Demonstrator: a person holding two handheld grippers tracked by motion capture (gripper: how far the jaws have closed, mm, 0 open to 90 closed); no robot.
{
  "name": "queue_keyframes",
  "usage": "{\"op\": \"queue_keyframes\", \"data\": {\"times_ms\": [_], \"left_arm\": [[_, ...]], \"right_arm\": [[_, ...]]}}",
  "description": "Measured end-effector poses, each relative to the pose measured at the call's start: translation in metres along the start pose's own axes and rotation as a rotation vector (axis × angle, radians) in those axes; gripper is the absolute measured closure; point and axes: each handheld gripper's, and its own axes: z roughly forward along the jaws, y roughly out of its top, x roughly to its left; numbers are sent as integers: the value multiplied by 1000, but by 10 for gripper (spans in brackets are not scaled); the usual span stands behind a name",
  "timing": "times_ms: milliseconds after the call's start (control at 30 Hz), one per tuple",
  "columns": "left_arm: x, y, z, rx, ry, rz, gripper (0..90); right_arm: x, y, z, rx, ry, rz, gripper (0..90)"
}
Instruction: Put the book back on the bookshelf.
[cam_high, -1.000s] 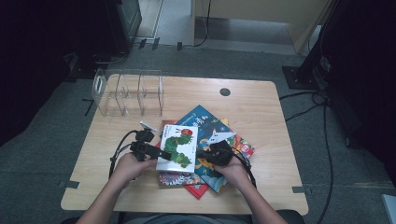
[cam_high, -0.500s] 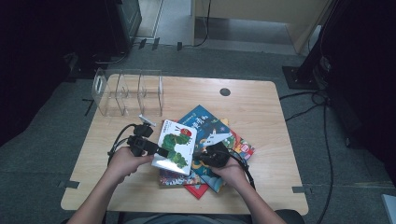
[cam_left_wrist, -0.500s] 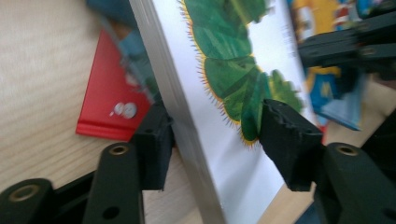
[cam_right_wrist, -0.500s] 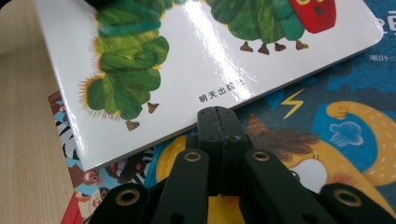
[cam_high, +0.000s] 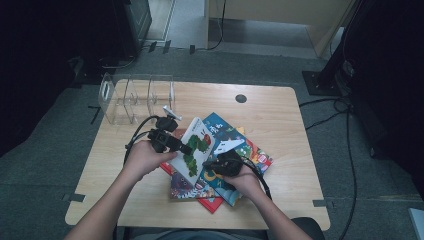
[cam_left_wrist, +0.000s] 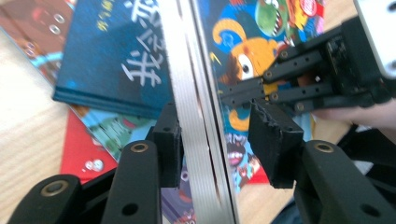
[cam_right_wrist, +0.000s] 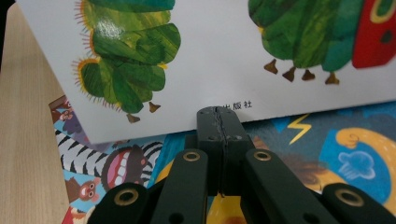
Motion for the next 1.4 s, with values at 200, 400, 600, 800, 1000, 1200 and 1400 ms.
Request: {"op": "queue_keyframes", "data": {"times_ms": [200,400,600,800,1000,1200,1400], "left_arm": [[-7,13,7,15,5,15,619],[-18,22,17,37,40,60,679],[-20,28,27,44,86,124,733],[-11,29,22,42,92,128,773],[0,28,10,15,95,96,774],[7,24,-3,-27,128,88,773],[16,22,-17,-54,135,55,773]], "right_arm": [[-1,6,6,12,3,-23,891],[-2,9,8,17,0,-49,891],[-2,10,10,15,2,-49,857],[-2,10,7,20,-27,-79,790],[-5,8,2,15,-63,-92,689],[-8,6,2,-3,-76,-81,628],[-8,3,3,-31,-107,-119,589]]}}
